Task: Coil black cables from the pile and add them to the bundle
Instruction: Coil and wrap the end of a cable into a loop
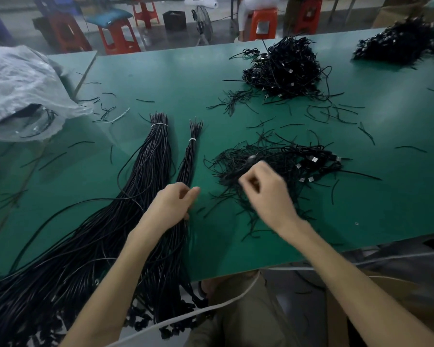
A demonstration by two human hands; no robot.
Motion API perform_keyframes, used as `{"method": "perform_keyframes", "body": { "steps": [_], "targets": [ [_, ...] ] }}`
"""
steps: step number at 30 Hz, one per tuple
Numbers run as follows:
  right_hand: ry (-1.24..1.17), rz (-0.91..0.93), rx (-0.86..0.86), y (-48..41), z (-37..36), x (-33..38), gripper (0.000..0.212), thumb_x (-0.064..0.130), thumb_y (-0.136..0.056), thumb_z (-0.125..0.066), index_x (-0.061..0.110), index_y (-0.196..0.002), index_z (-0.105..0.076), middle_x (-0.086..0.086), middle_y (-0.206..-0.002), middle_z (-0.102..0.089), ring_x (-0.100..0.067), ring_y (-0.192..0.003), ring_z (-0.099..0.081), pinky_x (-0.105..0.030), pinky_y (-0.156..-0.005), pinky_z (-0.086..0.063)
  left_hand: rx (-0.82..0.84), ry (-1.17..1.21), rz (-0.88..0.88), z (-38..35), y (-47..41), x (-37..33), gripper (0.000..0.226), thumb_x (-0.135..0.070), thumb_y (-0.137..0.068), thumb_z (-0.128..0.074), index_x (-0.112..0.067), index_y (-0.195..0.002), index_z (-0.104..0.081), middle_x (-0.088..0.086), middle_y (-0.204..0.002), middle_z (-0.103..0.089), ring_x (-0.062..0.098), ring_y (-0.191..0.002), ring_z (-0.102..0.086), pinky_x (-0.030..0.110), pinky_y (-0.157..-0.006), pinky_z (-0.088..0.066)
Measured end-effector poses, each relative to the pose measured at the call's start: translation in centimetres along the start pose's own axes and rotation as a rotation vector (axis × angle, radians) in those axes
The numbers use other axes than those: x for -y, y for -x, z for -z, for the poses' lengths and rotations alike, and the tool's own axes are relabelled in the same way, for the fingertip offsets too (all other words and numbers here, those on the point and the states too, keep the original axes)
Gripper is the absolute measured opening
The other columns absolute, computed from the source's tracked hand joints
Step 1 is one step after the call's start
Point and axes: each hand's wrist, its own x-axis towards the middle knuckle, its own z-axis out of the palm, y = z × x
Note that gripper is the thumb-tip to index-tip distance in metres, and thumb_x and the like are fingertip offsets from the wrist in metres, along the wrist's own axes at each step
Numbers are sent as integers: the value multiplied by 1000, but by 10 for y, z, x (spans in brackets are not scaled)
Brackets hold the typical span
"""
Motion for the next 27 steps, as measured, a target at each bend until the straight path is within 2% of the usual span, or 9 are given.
{"method": "perform_keyframes", "body": {
  "steps": [3,6,8,12,16,18,21,25,27],
  "targets": [
    [-85,-240,-160,-26,37,-28,20,15,-98,-65,24,-83,-56,6,-88,-61,-7,-74,-60,-14,-64,-47,-149,-278,44,-2,-2,15,31,-49,-103,-52,-19,-108,-56,-1,-104,-59,18,-84,-61,39,-73,-51],
    [-95,-420,-312,-44,73,-60,7,19,-97,-67,15,-93,-65,-2,-85,-68,-12,-67,-66,-20,-65,-55,-162,-345,54,-10,-3,20,34,-46,-103,-55,-13,-111,-50,5,-110,-50,24,-84,-57,37,-69,-46],
    [-72,-519,-327,-50,88,-81,11,20,-98,-67,9,-102,-66,-8,-92,-71,-11,-67,-66,-29,-69,-57,-191,-391,55,-16,-3,19,36,-44,-102,-59,-11,-111,-46,8,-111,-46,25,-83,-54,36,-67,-44],
    [-111,-657,-214,-43,93,-105,32,28,-102,-63,3,-122,-61,-11,-109,-69,-17,-77,-68,-40,-78,-58,-272,-481,45,-25,-3,16,36,-37,-102,-61,-7,-110,-43,13,-111,-48,24,-81,-46,36,-65,-41],
    [-49,-626,-200,-27,74,-101,36,30,-103,-60,5,-129,-58,-8,-118,-65,-16,-78,-70,-38,-77,-57,-279,-443,36,-21,-5,14,14,-20,-102,-52,-9,-98,-44,10,-97,-51,22,-65,-48,35,-58,-39],
    [-23,-568,-201,-21,61,-91,31,28,-103,-59,8,-127,-56,-7,-121,-61,-19,-85,-69,-33,-78,-55,-265,-402,48,-15,-6,16,10,-17,-101,-52,-8,-99,-49,9,-94,-53,24,-68,-52,36,-59,-39],
    [-35,-444,-158,-16,40,-65,23,25,-103,-58,12,-122,-57,-1,-116,-59,-19,-96,-65,-36,-88,-56,-259,-322,56,-13,-7,21,11,-16,-100,-55,-8,-106,-53,6,-98,-58,26,-79,-59,36,-64,-43],
    [-198,-327,126,-11,4,-25,7,28,-102,-60,23,-107,-59,10,-101,-65,-4,-79,-68,-15,-70,-52,-257,-112,51,-12,-11,33,15,-21,-101,-62,-17,-115,-60,-4,-100,-63,12,-83,-61,28,-67,-45],
    [-265,-319,271,-9,-20,-10,9,33,-102,-60,24,-104,-62,9,-95,-71,-2,-69,-69,-12,-61,-48,-217,33,50,-8,-13,38,13,-23,-100,-66,-20,-112,-63,-5,-97,-65,10,-81,-62,26,-65,-46]
  ]
}}
